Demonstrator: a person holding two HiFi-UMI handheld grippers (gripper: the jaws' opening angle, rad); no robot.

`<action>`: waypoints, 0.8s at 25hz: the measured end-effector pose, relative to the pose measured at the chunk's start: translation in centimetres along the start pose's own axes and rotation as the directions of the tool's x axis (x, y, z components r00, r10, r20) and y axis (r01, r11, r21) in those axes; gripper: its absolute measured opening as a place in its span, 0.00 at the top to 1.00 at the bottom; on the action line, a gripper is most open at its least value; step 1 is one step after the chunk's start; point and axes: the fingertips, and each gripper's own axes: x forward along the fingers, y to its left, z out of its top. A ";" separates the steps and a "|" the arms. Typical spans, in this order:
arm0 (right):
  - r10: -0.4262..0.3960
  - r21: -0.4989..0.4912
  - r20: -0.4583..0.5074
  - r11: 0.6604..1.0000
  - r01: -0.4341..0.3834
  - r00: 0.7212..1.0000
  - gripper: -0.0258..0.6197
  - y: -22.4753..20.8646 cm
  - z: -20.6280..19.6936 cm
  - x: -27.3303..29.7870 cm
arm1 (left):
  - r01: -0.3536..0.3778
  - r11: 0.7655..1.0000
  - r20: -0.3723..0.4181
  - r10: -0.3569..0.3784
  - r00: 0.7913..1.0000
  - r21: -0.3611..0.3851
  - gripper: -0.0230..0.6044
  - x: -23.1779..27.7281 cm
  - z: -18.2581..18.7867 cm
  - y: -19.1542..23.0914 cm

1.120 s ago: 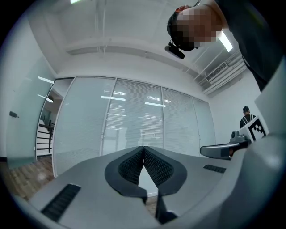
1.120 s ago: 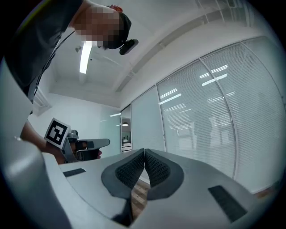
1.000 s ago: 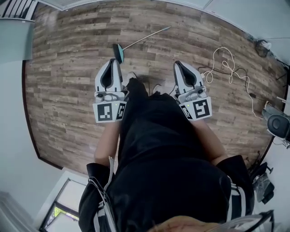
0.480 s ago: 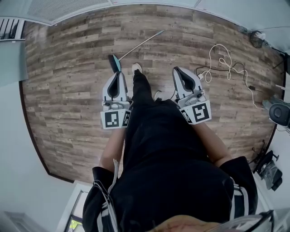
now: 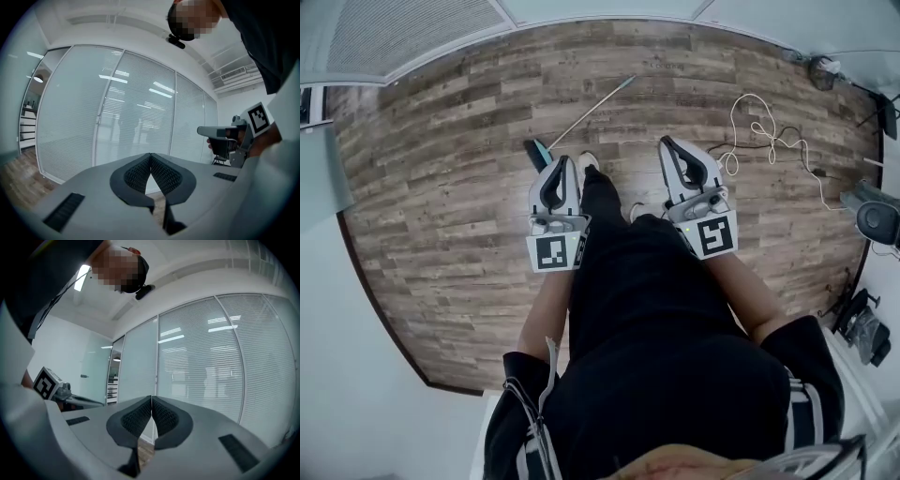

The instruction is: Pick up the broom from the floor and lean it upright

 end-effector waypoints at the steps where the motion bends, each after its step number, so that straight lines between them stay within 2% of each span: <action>1: -0.014 -0.002 0.007 1.000 0.014 1.000 0.93 -0.6 0.3 1.6 | 0.006 1.000 -0.012 -0.006 1.000 0.002 0.93 1.1 -0.1 1.1; 6: -0.089 -0.005 0.019 0.996 0.090 0.996 0.93 -2.2 0.8 7.4 | 0.057 0.998 -0.060 -0.058 0.997 -0.010 0.93 5.1 -1.4 6.0; 10: -0.155 0.021 0.052 0.988 0.154 0.987 0.93 -3.9 -0.1 11.3 | 0.099 0.994 -0.117 -0.104 0.988 -0.048 0.93 9.2 -4.4 8.1; 12: -0.162 0.012 0.062 0.987 0.162 0.985 0.93 -4.1 -1.0 13.0 | 0.128 0.988 -0.144 -0.139 0.980 -0.082 0.93 11.0 -6.4 8.3; 16: -0.165 0.040 0.047 0.986 0.164 0.985 0.93 -5.1 -4.2 15.8 | 0.164 0.982 -0.214 -0.182 0.960 -0.098 0.93 14.2 -12.2 8.5; 20: -0.149 0.077 0.049 0.987 0.145 0.988 0.93 -6.7 -9.7 19.5 | 0.170 0.981 -0.308 -0.192 0.932 -0.096 0.93 17.3 -20.4 10.0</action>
